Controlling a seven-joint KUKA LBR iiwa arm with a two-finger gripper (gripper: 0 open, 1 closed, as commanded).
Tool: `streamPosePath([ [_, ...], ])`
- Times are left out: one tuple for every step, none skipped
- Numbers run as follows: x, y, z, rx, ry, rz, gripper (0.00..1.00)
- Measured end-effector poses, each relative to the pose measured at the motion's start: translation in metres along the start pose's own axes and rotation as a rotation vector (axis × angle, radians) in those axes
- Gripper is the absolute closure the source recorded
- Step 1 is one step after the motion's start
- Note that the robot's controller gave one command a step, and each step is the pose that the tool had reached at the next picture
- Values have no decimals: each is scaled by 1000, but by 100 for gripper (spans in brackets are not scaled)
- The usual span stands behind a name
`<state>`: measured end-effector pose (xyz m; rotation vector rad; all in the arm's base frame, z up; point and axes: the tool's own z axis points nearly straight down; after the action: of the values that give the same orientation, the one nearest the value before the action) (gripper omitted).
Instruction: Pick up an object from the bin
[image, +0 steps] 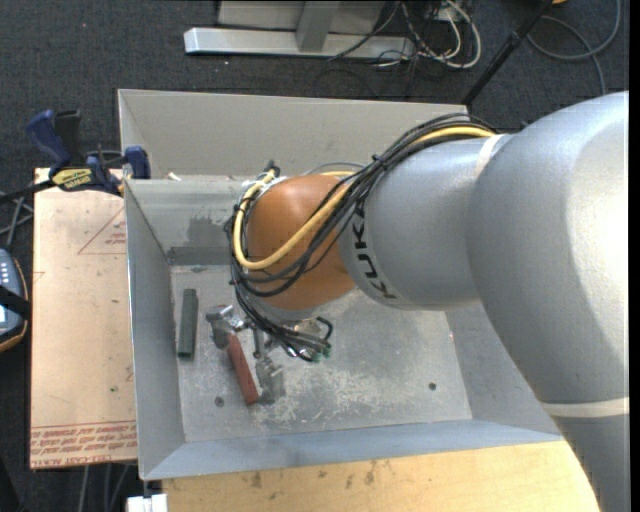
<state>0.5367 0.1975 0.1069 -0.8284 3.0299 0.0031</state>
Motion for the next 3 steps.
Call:
streamPosePath([
  [2, 9, 34, 0, 0, -503, 100],
  [2, 9, 34, 0, 0, -503, 100],
  [0, -2, -9, -4, 5, -499, 100],
])
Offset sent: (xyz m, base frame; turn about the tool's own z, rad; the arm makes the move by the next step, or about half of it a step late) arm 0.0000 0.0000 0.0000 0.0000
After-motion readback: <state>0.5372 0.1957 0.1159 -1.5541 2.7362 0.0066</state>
